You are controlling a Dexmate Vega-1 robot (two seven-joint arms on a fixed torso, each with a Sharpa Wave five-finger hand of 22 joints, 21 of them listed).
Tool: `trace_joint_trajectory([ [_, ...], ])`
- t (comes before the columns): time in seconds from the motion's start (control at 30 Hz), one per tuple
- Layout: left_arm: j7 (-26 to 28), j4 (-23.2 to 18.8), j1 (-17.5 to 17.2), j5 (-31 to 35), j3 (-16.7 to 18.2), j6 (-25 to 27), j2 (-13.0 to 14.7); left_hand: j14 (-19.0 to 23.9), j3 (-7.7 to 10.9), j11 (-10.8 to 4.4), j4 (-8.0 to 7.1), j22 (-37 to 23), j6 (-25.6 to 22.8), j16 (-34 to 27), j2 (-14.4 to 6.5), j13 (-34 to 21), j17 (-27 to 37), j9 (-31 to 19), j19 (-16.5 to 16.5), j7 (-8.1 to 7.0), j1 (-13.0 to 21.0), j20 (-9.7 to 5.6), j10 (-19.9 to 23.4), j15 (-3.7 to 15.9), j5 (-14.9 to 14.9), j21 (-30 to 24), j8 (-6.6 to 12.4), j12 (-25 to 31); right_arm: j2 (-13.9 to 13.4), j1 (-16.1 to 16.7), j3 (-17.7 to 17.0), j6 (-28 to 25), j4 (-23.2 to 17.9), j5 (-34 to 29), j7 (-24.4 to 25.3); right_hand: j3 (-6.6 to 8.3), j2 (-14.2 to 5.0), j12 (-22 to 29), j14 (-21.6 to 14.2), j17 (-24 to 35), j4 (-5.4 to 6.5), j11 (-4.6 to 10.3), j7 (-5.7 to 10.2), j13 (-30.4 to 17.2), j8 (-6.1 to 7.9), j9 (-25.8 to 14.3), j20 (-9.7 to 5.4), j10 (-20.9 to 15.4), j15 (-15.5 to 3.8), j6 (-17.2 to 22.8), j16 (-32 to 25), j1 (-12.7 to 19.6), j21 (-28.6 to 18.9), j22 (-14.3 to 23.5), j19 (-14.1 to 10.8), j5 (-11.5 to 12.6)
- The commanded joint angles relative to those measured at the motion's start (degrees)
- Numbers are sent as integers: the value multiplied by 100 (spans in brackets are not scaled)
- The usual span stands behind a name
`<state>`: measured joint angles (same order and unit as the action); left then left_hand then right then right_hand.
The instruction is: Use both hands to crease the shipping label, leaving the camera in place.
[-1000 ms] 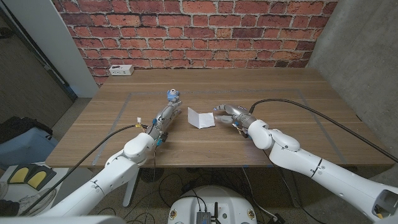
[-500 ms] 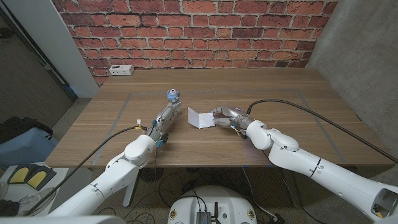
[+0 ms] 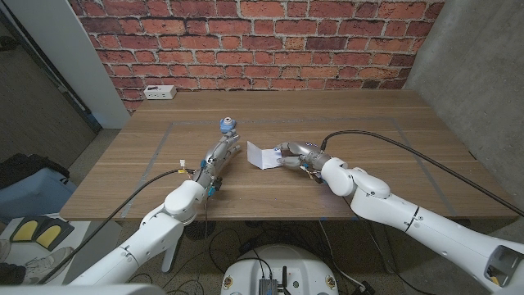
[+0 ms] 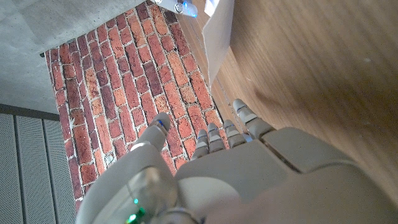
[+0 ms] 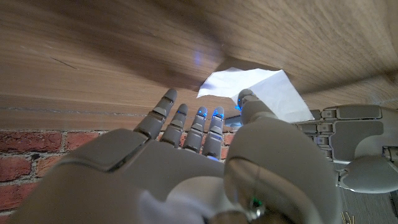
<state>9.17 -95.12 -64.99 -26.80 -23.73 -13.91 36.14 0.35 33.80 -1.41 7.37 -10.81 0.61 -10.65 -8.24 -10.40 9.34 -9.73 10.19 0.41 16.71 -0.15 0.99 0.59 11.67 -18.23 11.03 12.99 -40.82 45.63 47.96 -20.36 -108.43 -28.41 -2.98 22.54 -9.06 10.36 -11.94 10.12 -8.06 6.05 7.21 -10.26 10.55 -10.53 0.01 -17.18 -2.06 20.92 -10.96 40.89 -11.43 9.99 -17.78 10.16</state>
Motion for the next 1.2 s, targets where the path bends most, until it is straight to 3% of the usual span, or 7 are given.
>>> trace_joint_trajectory([
  [0.03, 47, 38, -67, -17, 30, -123, -63, 81, 12, -4, 48, -6, -50, -30, -3, -18, 11, -30, 65, 17, 97, 6, 30, -13, 27, -46, 20, 29, 143, -184, 145, -215, 118, -165, -268, 0, -6, -7, 60, 16, -52, 79, 50, -24, -20, -10, -36, 16, -309, -65, 31, 80, 3, 22, 24, -2],
  [0.4, 126, 50, -105, 2, 62, -182, -111, 214, -12, 68, 75, -8, -197, -18, 1, -20, 9, -34, 265, 79, 140, 92, 194, -26, 19, -102, 33, 44, 220, -333, 291, -469, 251, -247, -489, -5, 1, -36, 292, 11, -92, 97, 29, -24, -35, -11, -66, 290, -321, -305, 60, 203, 22, 21, 126, -5],
  [0.63, 11, 30, -93, -135, 78, -148, -107, 1136, 11, 426, 86, 13, -799, -114, 34, -23, 31, -47, 1345, 400, 177, 490, 780, -262, 46, -420, 59, 71, 215, -366, 327, -563, 289, -211, -565, -7, -13, 4, 311, 12, -87, 115, 51, -24, -2, -12, -75, 228, -328, -263, 48, 228, 21, 22, 144, -5],
  [0.73, -141, 98, -68, -297, 72, -198, -158, 1388, 64, 526, 113, 23, -939, -129, 27, -24, 33, -48, 1557, 451, 225, 574, 1006, -276, 74, -467, 61, 101, 209, -365, 326, -560, 307, -172, -561, -6, -20, 17, 314, 13, -85, 113, 49, -24, 6, -12, -82, 201, -335, -254, 42, 239, 20, 22, 148, -4],
  [1.0, -533, 296, -53, -870, 126, -382, -358, 2067, 167, 803, 112, 43, -1315, -167, 59, -29, 46, -62, 2180, 772, 254, 609, 1484, -420, 127, -604, 77, 117, 175, -345, 302, -471, 329, -63, -493, -8, -27, 15, 316, 13, -81, 101, 40, -24, 10, -13, -81, 216, -334, -261, 31, 259, 15, 22, 151, -4],
  [1.1, -602, 287, -47, -997, 140, -316, -349, 2187, 208, 918, 104, 50, -1480, -153, 41, -33, 48, -76, 2259, 927, 264, 637, 1638, -492, 148, -601, 111, 130, 160, -340, 291, -431, 334, -24, -474, -10, -27, 14, 312, 13, -80, 90, 36, -24, 10, -13, -81, 221, -335, -268, 26, 264, 13, 22, 151, -4],
  [1.2, -659, 297, -18, -1062, 138, -261, -335, 2250, 292, 956, 112, 56, -1760, -120, -19, -39, 45, -110, 2297, 960, 319, 677, 1708, -534, 197, -579, 197, 112, 147, -329, 281, -405, 332, 1, -452, -14, -25, 16, 310, 13, -77, 85, 36, -24, 8, -13, -75, 219, -332, -277, 22, 266, 11, 22, 149, -5],
])
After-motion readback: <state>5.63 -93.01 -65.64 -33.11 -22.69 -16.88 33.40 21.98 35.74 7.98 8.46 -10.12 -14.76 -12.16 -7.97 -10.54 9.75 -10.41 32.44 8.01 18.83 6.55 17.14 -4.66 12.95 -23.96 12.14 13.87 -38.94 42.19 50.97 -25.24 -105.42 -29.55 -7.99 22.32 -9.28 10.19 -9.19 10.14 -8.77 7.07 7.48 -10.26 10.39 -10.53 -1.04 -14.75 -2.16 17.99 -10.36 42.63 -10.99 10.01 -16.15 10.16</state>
